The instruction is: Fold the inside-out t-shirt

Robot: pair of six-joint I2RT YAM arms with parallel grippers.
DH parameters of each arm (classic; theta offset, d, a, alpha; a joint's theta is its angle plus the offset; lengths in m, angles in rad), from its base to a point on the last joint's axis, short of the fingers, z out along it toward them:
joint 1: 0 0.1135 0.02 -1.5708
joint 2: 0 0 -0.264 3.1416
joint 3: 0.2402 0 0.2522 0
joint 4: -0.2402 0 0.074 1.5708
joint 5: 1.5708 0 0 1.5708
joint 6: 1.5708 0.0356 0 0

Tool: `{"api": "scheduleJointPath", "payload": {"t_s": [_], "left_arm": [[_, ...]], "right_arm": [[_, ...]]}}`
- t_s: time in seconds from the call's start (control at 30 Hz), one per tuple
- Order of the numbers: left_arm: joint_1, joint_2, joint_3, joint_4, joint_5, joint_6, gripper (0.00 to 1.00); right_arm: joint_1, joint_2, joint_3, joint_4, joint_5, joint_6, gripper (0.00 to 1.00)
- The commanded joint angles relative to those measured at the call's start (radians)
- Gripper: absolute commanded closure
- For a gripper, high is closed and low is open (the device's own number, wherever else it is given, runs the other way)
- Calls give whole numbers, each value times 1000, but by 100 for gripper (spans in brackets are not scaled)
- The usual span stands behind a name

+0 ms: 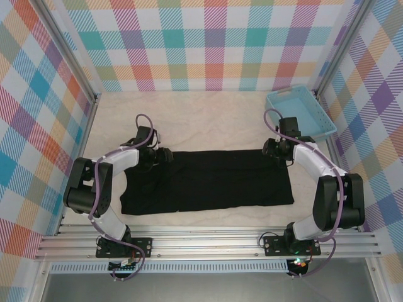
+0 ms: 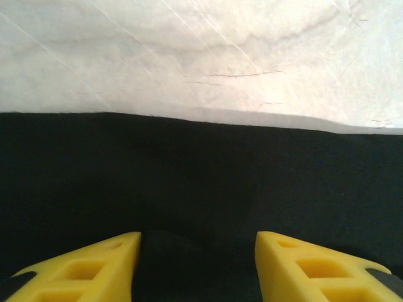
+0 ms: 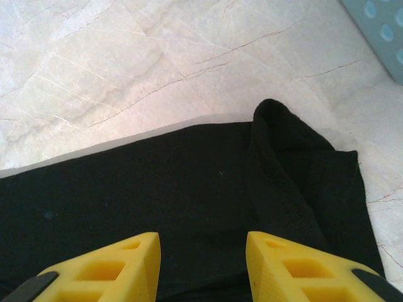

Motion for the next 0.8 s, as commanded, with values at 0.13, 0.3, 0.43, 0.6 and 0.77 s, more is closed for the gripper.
{"api": "scheduleJointPath", "payload": {"t_s": [0.13,0.3,0.43,0.6,0.77], "left_arm": [[-31,-74,-41,10,67,19,74],[-57,-152,-92,-7,89,7,89],[-127,-253,-144,-80,115,-11,96],[-250,-403,-214,-176,133,-56,100],[-342,-510,-277,-157,220,-147,100]], "right_arm": [[5,44,38,27,-50,20,59],[6,61,44,31,-60,23,59],[8,60,52,23,-50,14,60],[8,55,58,18,-42,5,59],[12,63,54,20,-51,6,59]]}}
